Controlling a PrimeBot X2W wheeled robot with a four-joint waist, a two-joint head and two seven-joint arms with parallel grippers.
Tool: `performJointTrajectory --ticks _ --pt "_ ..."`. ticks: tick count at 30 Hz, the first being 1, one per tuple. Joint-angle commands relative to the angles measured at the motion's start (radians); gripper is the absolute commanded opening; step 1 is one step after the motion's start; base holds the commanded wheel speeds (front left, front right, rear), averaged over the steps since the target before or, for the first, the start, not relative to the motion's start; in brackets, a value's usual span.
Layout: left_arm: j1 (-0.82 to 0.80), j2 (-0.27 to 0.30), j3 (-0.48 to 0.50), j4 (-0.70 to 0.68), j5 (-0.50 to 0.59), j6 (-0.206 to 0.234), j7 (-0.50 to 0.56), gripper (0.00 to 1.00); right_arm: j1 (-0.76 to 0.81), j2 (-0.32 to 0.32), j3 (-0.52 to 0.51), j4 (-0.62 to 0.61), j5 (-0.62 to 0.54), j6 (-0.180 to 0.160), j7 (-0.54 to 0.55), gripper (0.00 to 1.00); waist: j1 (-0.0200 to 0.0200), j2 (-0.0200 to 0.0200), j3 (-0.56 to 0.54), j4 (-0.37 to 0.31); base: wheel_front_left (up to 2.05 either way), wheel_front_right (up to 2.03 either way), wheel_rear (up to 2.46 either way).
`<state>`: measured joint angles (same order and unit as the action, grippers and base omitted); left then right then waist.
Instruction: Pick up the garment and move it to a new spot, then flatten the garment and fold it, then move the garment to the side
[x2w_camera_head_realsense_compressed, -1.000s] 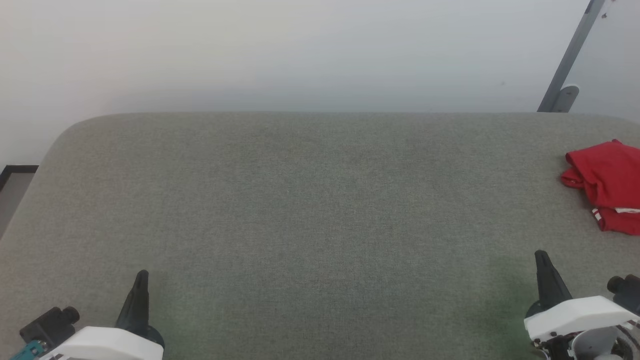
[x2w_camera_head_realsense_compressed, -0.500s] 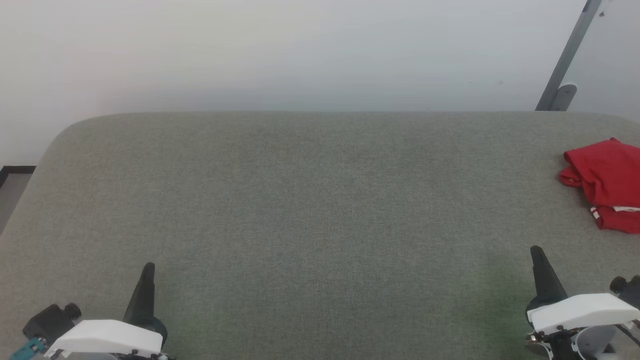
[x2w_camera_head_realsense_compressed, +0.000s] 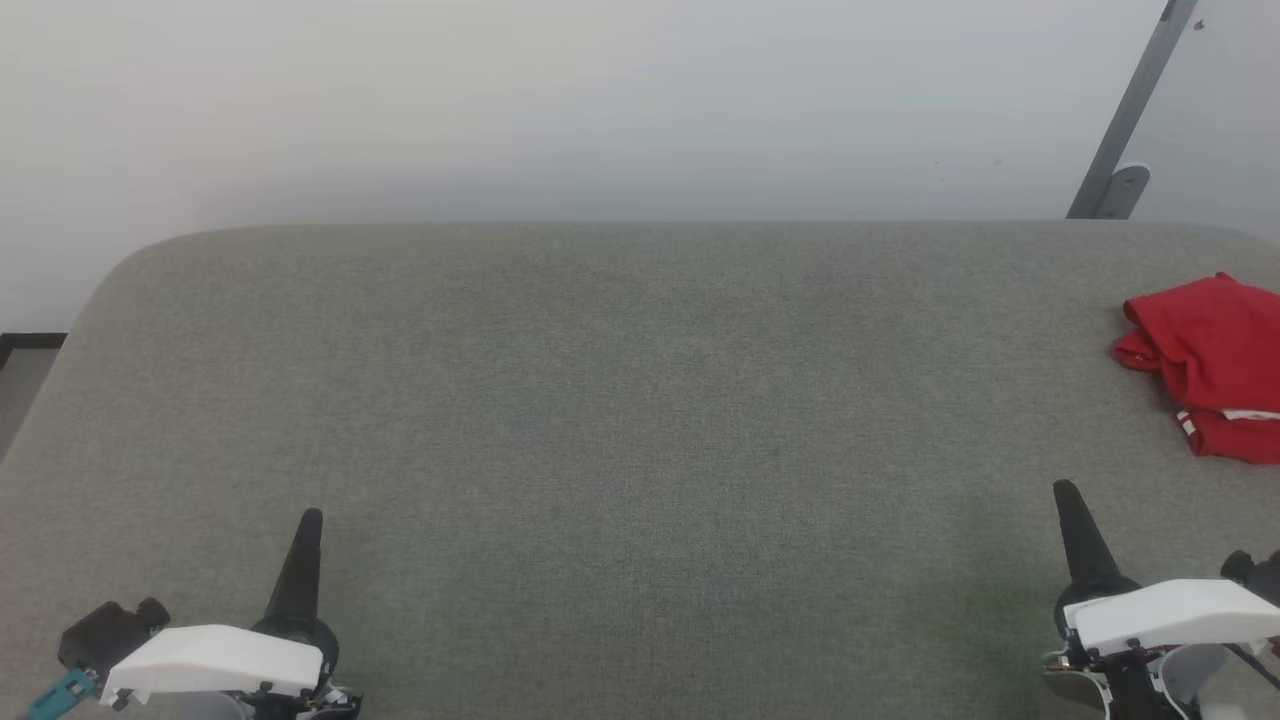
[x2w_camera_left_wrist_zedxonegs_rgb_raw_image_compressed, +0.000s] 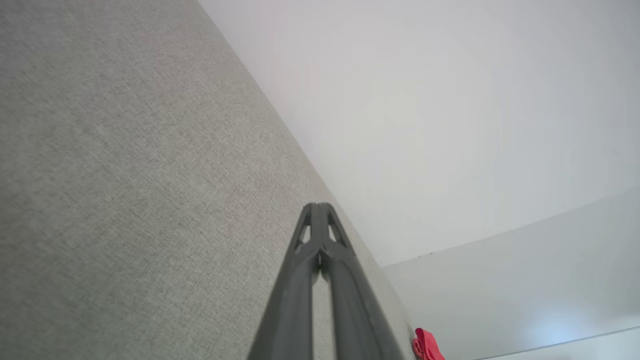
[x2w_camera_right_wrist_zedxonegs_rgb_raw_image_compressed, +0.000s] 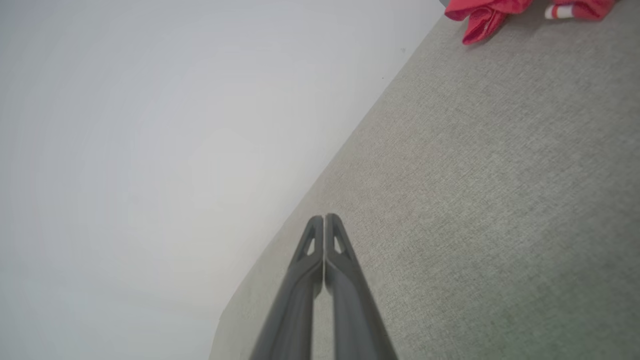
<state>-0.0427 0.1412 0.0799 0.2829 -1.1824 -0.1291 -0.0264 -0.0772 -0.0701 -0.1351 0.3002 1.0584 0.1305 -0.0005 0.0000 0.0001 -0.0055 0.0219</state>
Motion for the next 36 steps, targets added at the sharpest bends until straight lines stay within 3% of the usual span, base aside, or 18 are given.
performJointTrajectory --ticks 1,36 --pt "-0.024 0.001 0.008 -0.013 -0.021 -0.001 0.008 0.00 -0.022 0.000 0.001 -0.015 0.028 0.000 0.005 0.00 0.0000 -0.0001 0.000 0.000 0.00 0.00 0.00" --pt "-0.054 -0.057 0.026 -0.030 -0.276 -0.002 0.092 0.00 -0.032 0.013 0.014 -0.042 0.354 0.000 0.074 0.00 0.0000 -0.0001 0.005 -0.012 0.00 0.00 0.00"
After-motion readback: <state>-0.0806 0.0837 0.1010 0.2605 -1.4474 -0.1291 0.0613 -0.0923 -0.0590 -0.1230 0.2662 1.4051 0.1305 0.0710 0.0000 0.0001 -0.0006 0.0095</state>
